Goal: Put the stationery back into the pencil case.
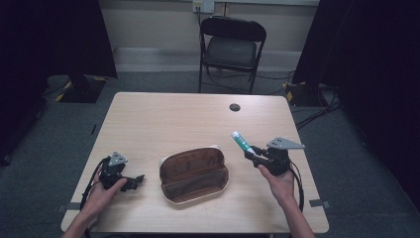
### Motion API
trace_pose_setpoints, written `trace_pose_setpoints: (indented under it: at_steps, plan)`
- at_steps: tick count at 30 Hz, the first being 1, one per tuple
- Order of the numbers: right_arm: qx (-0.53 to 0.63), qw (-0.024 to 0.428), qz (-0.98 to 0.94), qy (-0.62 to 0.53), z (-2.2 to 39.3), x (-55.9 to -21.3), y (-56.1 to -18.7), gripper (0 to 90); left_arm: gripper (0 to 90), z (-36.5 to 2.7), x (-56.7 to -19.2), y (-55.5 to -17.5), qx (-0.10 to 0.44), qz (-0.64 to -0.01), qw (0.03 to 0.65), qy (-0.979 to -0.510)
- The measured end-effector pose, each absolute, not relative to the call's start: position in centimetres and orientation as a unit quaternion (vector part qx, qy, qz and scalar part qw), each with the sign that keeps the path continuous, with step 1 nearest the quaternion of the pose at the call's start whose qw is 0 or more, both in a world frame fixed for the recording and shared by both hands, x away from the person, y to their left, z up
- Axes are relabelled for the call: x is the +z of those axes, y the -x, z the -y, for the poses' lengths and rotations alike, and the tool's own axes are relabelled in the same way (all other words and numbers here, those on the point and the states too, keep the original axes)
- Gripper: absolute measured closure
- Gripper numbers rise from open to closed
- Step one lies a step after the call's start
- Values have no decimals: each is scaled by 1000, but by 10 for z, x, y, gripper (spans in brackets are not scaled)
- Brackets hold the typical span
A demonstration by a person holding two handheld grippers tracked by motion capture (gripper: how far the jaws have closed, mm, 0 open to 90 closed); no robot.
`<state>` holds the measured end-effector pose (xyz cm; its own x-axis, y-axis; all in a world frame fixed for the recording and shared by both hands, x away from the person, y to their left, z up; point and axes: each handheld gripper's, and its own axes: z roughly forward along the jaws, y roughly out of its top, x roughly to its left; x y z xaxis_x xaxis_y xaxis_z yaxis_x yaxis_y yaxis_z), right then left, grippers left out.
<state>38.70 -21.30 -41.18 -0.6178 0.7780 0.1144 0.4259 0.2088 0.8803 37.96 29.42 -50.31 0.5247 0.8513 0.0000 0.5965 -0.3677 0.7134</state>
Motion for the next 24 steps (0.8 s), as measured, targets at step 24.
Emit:
trace_pose_setpoints:
  at_steps: [24]
  plan:
    - [514,159,-789,-297,153,-383,-356,656,0,-294,-503,-380,189,-450,338,-805]
